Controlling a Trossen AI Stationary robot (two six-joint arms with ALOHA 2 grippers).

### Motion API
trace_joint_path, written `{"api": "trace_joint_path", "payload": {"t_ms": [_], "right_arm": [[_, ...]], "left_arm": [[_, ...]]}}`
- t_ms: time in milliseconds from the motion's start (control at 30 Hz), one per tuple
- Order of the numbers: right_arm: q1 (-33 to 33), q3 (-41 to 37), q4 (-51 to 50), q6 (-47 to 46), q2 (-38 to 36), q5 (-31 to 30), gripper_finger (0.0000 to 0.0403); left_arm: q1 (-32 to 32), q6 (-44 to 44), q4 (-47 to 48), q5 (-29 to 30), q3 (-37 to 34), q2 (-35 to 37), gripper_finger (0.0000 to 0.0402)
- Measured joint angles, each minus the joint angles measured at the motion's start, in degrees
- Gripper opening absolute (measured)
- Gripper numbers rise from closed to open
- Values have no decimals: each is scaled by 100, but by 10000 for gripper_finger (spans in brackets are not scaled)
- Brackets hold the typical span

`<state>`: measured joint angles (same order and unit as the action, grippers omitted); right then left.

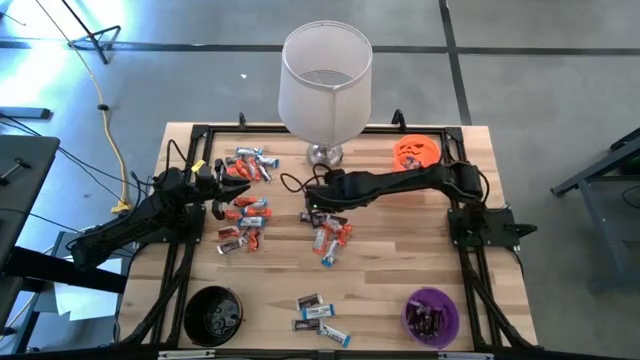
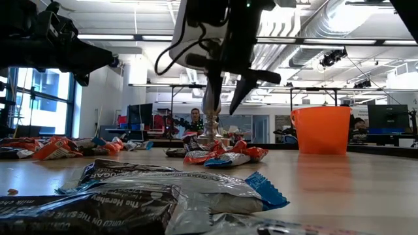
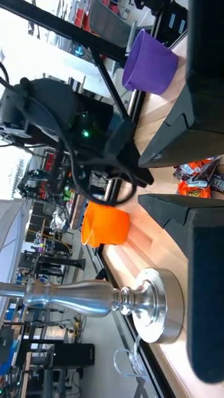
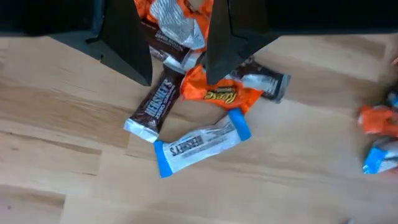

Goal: Sort candy
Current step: Put the brown chocolate bar into the violet bucket

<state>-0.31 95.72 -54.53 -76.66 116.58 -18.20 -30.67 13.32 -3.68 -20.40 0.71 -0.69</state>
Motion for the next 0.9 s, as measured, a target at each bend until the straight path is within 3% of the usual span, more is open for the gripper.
{"api": "trace_joint_path", "payload": {"t_ms": [500,900], "right_arm": [[-64,0,182,-818,676,-83,144],[-334,0,139,-734,941,-287,144]], "left_arm": [[0,0,2,0,0,0,64],[1,0,2,0,0,0,64]]}}
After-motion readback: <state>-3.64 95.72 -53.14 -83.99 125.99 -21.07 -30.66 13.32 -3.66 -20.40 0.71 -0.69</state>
